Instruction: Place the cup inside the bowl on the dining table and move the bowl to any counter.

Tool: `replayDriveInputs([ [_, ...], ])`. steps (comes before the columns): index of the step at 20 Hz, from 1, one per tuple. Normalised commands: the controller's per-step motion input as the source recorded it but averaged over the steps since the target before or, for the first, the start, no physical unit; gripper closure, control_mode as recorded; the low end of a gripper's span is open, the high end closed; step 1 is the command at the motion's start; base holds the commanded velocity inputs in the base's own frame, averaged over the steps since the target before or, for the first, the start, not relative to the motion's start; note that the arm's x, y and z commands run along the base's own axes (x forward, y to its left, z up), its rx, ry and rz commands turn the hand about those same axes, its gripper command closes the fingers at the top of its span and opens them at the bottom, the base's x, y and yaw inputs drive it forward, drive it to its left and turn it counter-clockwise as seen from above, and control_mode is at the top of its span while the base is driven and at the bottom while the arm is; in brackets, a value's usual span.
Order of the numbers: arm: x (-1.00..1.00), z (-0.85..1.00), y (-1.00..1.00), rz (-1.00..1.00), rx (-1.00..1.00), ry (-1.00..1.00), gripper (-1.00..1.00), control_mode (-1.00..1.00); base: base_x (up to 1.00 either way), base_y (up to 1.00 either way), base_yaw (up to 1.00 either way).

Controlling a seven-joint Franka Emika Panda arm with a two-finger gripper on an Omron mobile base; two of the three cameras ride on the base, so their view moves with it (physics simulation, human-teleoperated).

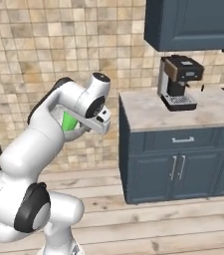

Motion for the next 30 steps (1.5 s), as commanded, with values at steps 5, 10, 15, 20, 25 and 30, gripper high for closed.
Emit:
replayDriveInputs([
  [5,0.0,0.0,0.0,0.0,0.0,0.0,1.0,1.0,0.36,-0.94,0.08],
  [10,0.0,0.0,0.0,0.0,0.0,0.0,1.0,1.0,0.08,-1.0,0.08],
  [15,0.0,0.0,0.0,0.0,0.0,0.0,1.0,1.0,0.19,-0.98,0.1],
  [20,0.0,0.0,0.0,0.0,0.0,0.0,1.0,1.0,0.21,-1.0,0.12],
  [25,0.0,0.0,0.0,0.0,0.0,0.0,1.0,1.0,0.22,-1.0,0.12],
  [30,0.0,0.0,0.0,0.0,0.0,0.0,1.0,1.0,0.19,-1.0,0.11],
])
